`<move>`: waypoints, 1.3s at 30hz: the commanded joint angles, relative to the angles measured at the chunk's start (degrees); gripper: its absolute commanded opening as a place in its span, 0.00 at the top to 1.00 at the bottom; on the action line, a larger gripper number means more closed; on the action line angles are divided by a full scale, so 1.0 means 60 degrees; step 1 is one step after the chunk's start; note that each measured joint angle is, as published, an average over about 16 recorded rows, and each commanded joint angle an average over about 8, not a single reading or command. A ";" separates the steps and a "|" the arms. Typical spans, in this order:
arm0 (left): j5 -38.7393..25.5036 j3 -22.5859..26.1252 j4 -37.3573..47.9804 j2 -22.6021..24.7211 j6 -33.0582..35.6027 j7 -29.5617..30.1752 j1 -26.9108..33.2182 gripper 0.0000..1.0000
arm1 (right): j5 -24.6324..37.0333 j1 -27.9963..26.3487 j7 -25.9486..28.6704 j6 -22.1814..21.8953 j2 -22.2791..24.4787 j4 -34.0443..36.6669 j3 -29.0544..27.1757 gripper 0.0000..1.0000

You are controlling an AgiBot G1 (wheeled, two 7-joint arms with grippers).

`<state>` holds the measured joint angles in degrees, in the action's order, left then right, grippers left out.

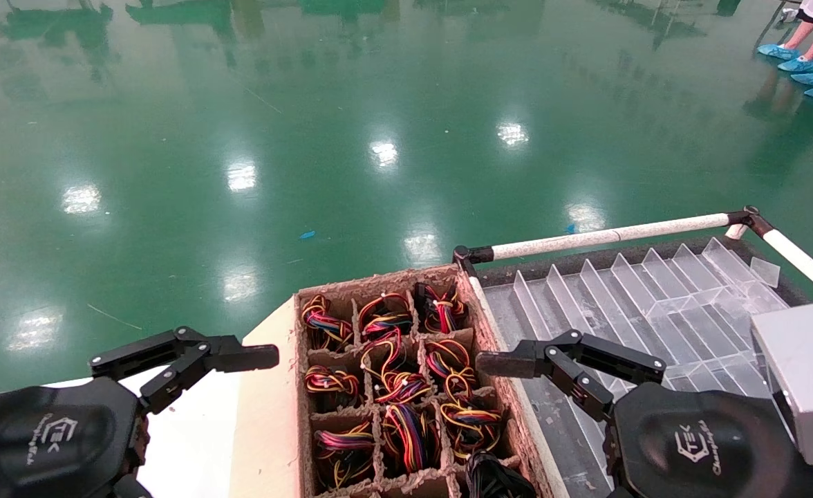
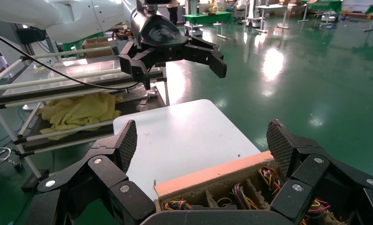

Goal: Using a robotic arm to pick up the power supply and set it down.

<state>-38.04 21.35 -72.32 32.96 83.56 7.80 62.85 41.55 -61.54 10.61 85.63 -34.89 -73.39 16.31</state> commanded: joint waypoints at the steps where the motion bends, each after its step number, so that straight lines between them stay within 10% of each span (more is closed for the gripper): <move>1: 0.0000 0.0000 0.0000 0.0000 0.0000 0.0000 0.0000 0.00 | 0.0000 0.0000 0.0000 0.0000 0.0000 0.0000 0.0000 0.00; 11: 0.0000 0.0000 0.0000 0.0000 0.0000 0.0000 0.0000 0.00 | 0.0000 0.0000 0.0000 0.0000 0.0000 0.0000 0.0000 0.00; 19: 0.0000 0.0000 0.0000 0.0000 0.0000 0.0000 0.0000 0.98 | 0.0000 0.0000 0.0000 0.0000 0.0000 0.0000 0.0000 0.00; 39: 0.0000 0.0000 0.0000 0.0000 0.0000 0.0000 0.0000 1.00 | 0.0006 -0.0001 0.0003 0.0002 -0.0002 -0.0003 -0.0006 0.00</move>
<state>-38.04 21.35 -72.32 32.97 83.56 7.80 62.85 41.90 -61.57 10.65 85.57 -34.67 -73.43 16.34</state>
